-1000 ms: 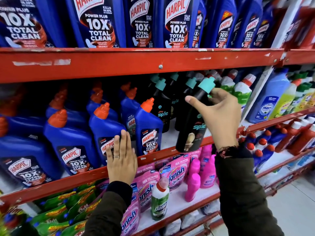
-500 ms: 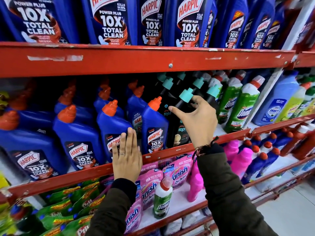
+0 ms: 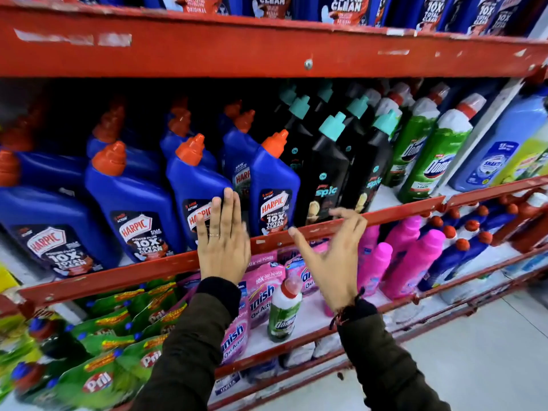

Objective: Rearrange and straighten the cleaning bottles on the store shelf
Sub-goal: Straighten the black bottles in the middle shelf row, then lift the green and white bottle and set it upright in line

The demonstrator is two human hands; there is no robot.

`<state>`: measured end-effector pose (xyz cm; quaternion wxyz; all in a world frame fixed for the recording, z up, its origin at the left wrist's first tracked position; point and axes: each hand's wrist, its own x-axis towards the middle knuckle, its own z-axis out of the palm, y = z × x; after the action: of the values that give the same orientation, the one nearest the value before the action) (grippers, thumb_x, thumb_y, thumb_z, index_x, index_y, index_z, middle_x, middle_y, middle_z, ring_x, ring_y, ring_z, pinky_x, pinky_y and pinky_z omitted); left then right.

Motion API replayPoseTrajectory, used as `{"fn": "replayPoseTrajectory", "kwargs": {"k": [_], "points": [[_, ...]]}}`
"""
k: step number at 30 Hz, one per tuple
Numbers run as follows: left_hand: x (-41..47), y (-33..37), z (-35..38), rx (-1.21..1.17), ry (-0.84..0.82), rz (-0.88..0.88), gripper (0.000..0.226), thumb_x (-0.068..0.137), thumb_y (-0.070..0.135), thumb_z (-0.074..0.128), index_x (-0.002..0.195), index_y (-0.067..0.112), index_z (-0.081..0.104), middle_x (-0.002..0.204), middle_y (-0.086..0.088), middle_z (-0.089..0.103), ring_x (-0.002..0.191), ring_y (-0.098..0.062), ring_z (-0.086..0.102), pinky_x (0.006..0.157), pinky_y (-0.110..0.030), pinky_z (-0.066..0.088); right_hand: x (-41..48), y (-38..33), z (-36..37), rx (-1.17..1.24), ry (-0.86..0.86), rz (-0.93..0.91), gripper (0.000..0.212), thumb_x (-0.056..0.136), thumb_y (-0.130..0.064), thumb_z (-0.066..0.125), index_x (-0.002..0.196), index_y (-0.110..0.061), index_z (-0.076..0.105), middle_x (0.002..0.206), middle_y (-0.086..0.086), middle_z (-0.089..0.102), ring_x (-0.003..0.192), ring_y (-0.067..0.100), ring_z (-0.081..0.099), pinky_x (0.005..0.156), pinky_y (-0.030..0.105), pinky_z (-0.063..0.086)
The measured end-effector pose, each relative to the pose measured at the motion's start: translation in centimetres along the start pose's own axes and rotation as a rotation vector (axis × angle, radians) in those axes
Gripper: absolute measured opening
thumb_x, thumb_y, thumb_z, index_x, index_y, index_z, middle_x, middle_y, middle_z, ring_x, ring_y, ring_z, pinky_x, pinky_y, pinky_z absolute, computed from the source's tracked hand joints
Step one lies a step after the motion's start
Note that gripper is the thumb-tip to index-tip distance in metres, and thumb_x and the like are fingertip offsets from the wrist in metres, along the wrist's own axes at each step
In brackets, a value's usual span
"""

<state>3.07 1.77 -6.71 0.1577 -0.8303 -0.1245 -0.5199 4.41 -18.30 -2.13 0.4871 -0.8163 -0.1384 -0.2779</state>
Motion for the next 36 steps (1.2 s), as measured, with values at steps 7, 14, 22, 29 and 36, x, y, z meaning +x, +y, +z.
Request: {"fn": "replayPoseTrajectory", "kwargs": {"k": [7, 14, 22, 29, 36], "points": [[0.0, 0.2, 0.0, 0.035, -0.034, -0.034, 0.085, 0.105, 0.029, 0.042, 0.164, 0.003, -0.015, 0.168, -0.010, -0.030, 0.156, -0.025, -0.031, 0.126, -0.046, -0.020, -9.7, 6.1, 2.4, -0.082, -0.498, 0.314, 0.091, 0.066, -0.051, 0.094, 0.132, -0.009, 0.046, 0.123, 0.006, 0.050, 0.118, 0.026, 0.056, 0.103, 0.042, 0.055], [0.3, 0.3, -0.3, 0.012, -0.031, -0.044, 0.087, 0.106, 0.028, 0.043, 0.162, 0.005, -0.019, 0.166, -0.012, -0.005, 0.156, -0.026, -0.031, 0.126, -0.045, -0.016, -10.7, 7.9, 3.5, 0.024, -0.494, 0.318, 0.061, 0.087, -0.016, 0.087, 0.129, 0.004, 0.048, 0.122, 0.020, 0.055, 0.116, 0.032, 0.061, 0.102, 0.040, 0.056], [0.4, 0.3, -0.4, 0.022, -0.046, -0.032, 0.084, 0.108, 0.027, 0.041, 0.163, 0.006, -0.018, 0.169, -0.011, -0.019, 0.154, -0.023, -0.035, 0.126, -0.044, -0.016, -5.1, 4.5, -0.9, 0.093, -0.207, 0.141, 0.070, 0.089, -0.054, 0.075, 0.139, -0.015, 0.044, 0.126, 0.001, 0.050, 0.117, 0.015, 0.057, 0.100, 0.017, 0.052], [0.4, 0.2, -0.7, -0.030, -0.073, -0.046, 0.085, 0.107, 0.025, 0.042, 0.163, 0.006, -0.018, 0.166, -0.011, -0.011, 0.154, -0.020, -0.036, 0.125, -0.045, -0.017, 3.9, 0.1, -6.4, 0.037, 0.128, -0.014, 0.077, 0.091, -0.053, 0.073, 0.152, -0.015, 0.045, 0.131, -0.005, 0.042, 0.118, -0.039, 0.032, 0.090, -0.016, 0.030], [0.5, 0.1, -0.9, -0.044, -0.046, -0.028, 0.080, 0.106, 0.024, 0.038, 0.165, 0.005, -0.012, 0.169, -0.006, -0.030, 0.156, -0.021, -0.030, 0.126, -0.044, -0.019, 10.3, -0.7, -11.4, -0.109, 0.338, -0.116, 0.075, 0.093, -0.058, 0.074, 0.149, -0.014, 0.052, 0.126, 0.006, 0.052, 0.105, -0.018, 0.048, 0.089, -0.005, 0.038]]}}
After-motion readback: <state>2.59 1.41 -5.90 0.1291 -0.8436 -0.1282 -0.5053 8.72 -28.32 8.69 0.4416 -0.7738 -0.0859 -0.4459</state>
